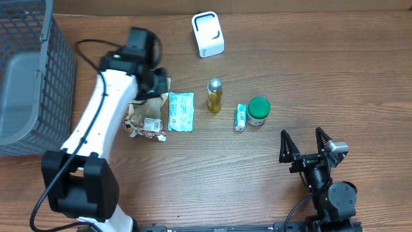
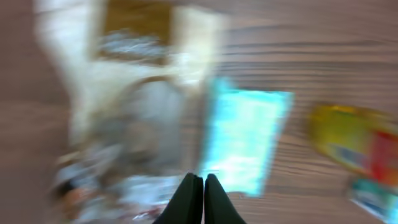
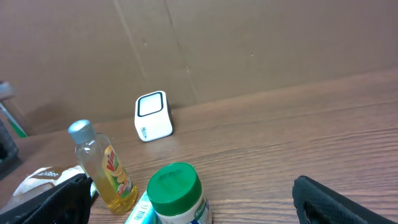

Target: Scan the item barcode

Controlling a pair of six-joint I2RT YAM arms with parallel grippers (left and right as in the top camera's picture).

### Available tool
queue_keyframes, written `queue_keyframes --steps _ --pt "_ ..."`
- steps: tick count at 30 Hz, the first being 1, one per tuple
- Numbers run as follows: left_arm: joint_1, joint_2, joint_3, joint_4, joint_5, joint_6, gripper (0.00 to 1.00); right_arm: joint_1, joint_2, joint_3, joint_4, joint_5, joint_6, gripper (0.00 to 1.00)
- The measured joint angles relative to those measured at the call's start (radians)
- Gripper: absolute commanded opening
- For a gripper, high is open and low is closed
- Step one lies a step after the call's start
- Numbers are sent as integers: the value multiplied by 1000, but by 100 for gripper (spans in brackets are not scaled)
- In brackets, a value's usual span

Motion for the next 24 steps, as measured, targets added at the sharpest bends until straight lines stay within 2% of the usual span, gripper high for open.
queue_keyframes --steps 5,8,11,24 --pt "115 5 -4 -44 -100 -2 8 0 0 0 0 0 0 100" --pt "151 5 -11 -45 -123 -4 20 0 0 0 0 0 0 100" --pt "163 5 -13 -46 -132 -3 100 0 0 0 0 1 0 100" --pt "164 5 -13 -52 -135 -4 100 0 0 0 0 0 0 100"
